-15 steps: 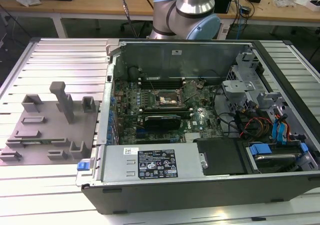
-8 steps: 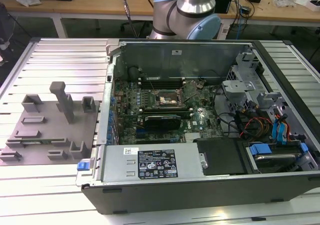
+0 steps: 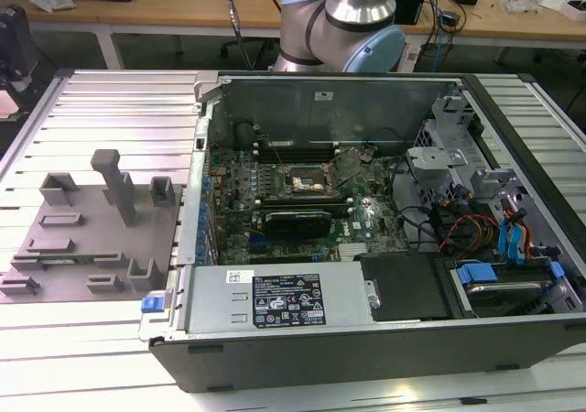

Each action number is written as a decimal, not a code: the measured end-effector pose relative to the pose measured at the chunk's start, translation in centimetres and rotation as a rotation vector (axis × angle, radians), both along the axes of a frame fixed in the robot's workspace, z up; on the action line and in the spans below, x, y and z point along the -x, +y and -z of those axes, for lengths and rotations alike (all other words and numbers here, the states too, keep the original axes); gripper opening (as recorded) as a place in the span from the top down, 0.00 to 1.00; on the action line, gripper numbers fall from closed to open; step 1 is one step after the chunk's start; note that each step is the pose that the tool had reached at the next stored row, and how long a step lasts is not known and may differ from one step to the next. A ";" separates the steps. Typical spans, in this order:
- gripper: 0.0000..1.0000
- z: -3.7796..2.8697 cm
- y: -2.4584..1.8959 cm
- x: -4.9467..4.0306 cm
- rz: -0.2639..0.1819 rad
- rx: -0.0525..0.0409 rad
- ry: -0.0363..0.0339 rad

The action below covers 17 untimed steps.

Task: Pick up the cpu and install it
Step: 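Pick up the cpu and move it towards the insertion slot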

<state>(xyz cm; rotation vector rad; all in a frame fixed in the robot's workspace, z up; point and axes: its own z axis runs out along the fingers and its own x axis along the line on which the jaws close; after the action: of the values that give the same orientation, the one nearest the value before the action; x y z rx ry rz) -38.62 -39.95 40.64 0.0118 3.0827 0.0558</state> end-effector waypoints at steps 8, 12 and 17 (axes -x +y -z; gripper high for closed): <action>0.45 0.00 0.00 -1.14 0.000 -0.0001 0.0000; 0.45 0.00 0.00 -2.04 0.000 0.0000 0.0000; 0.45 0.00 0.00 -3.20 0.000 0.0000 0.0000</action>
<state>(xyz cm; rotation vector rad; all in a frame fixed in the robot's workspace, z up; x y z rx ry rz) -35.42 -39.96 40.65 0.0119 3.0827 0.0558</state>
